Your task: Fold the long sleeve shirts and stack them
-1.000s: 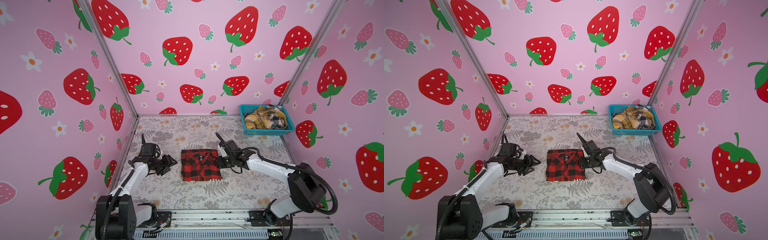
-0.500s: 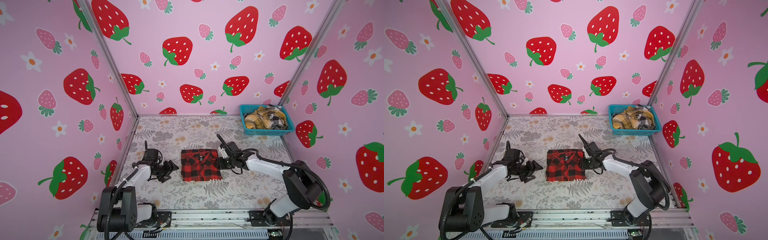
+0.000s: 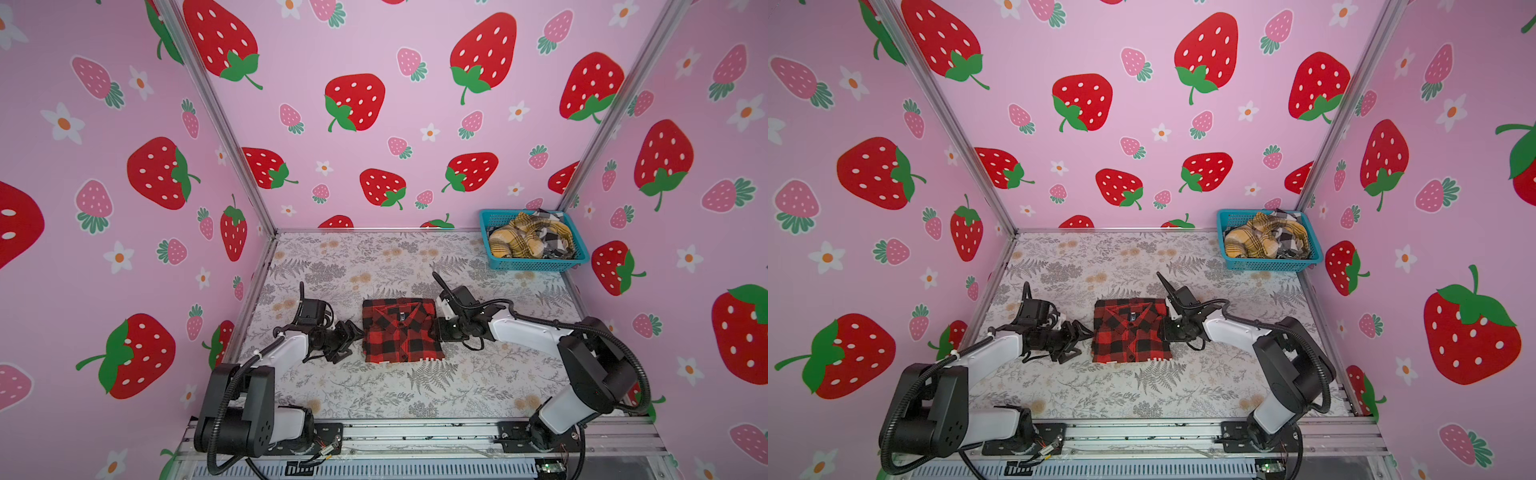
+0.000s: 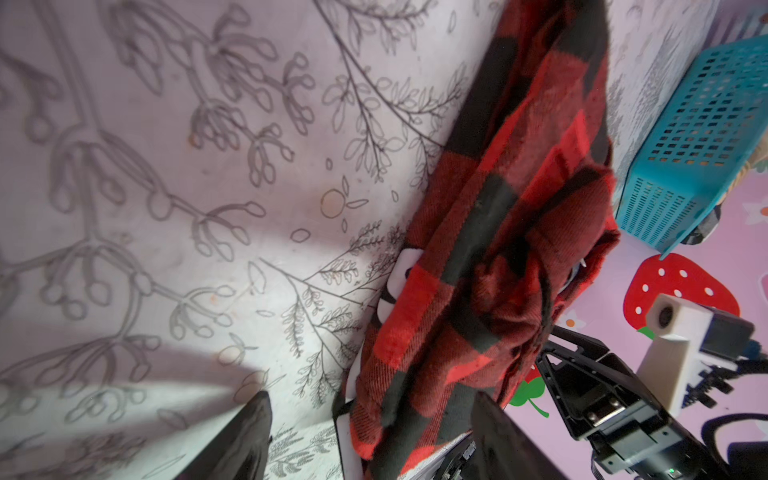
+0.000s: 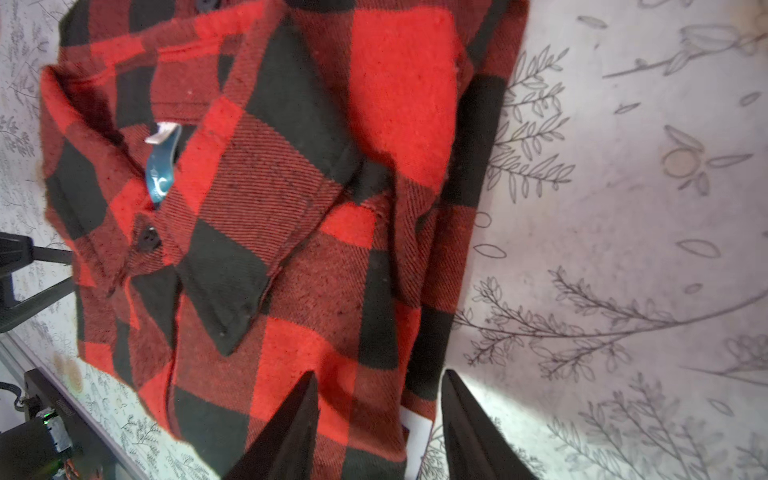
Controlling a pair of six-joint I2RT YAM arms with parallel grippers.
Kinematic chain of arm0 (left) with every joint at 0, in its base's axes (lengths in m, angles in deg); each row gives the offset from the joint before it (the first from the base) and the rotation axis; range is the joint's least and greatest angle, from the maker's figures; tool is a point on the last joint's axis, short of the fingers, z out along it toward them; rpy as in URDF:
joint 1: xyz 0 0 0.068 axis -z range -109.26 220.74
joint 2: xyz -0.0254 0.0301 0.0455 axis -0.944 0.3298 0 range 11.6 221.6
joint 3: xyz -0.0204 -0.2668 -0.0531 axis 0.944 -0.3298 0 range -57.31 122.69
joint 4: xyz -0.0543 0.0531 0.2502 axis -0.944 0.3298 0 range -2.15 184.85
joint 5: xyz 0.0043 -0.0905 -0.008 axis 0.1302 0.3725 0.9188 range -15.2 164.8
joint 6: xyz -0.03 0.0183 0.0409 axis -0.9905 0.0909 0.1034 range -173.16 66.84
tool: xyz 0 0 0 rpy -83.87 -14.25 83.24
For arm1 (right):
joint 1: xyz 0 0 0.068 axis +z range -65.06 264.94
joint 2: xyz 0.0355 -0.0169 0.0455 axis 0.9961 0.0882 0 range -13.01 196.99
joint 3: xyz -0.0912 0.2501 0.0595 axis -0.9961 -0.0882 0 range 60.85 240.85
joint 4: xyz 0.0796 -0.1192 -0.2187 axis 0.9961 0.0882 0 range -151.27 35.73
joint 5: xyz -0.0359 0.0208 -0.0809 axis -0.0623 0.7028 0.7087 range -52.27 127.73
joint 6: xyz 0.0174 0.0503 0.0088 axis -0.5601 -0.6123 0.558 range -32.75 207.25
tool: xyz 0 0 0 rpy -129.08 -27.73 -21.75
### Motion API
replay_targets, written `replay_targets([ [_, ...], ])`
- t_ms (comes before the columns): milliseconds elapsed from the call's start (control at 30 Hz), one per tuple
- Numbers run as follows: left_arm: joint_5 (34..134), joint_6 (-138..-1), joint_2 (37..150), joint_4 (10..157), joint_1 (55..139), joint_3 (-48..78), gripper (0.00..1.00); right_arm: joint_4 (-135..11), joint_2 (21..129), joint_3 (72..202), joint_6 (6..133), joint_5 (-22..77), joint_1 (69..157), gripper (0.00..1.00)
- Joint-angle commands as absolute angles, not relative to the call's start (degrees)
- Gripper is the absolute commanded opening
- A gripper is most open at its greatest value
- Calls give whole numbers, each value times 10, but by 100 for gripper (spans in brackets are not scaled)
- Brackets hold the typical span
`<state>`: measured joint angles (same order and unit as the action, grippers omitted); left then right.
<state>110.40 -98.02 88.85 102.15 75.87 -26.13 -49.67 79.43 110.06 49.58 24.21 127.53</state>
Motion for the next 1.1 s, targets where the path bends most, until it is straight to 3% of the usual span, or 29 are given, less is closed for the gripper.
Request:
replay_targets([
  [0, 1121, -984, 905, 1000, 776, -251, 76, -497, 802, 1092, 485, 251, 1272, 50],
  [167, 1116, -979, 921, 990, 793, -241, 74, -493, 795, 1093, 482, 253, 1266, 49],
  [500, 1123, -966, 987, 932, 794, -232, 59, -478, 782, 1095, 485, 251, 1257, 49],
  [833, 1154, -994, 1060, 833, 797, -248, 63, -474, 789, 1095, 497, 237, 1254, 47],
  [1067, 1165, -1013, 1059, 809, 802, -256, 51, -483, 802, 1085, 485, 240, 1254, 44],
])
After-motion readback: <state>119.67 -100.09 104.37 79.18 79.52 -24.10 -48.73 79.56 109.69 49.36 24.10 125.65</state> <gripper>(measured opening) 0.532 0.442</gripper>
